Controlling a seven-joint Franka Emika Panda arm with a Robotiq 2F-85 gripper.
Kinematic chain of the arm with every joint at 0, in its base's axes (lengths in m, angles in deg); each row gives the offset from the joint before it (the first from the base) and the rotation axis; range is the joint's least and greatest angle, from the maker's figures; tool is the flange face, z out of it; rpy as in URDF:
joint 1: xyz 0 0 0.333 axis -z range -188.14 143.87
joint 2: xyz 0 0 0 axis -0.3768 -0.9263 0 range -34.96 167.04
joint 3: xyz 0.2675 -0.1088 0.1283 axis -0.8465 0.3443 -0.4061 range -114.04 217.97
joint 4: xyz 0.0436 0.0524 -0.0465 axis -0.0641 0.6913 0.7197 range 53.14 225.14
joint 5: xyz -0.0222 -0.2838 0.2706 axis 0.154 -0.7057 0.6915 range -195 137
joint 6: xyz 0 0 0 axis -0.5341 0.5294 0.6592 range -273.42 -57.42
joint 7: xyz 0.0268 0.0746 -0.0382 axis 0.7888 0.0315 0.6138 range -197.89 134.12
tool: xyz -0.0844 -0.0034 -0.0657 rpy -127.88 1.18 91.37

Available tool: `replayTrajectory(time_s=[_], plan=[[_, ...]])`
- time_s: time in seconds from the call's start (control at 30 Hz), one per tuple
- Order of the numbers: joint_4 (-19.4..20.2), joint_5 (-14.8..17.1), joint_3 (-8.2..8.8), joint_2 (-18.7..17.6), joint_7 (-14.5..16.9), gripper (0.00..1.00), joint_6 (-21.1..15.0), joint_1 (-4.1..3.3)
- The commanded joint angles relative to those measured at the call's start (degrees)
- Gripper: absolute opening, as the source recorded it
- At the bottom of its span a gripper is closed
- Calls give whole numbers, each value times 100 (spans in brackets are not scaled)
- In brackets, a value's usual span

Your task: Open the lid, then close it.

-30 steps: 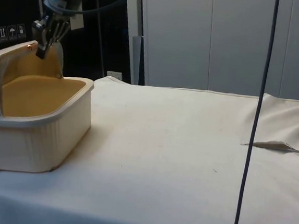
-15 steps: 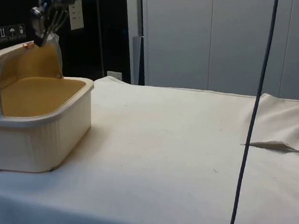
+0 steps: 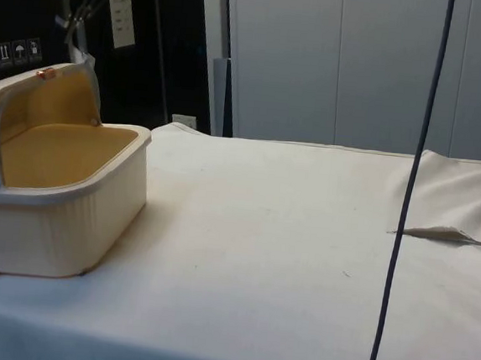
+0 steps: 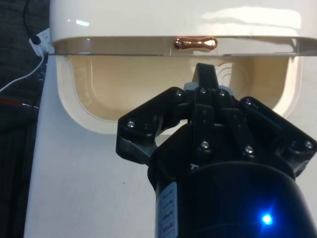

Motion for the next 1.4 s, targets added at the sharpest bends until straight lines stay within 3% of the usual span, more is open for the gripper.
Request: replayTrajectory(time_s=[0.0,1.1,1.13,1.23,1.27,1.37], plan=[[-11,-11,0,40,-6,0,57,0],[-183,-34,6,413,6,0,212,-6],[-183,-40,6,407,6,1,212,-6],[-183,-11,-6,407,29,16,212,0],[-189,-52,6,401,6,16,218,-6],[-189,-57,6,401,6,33,218,-11]])
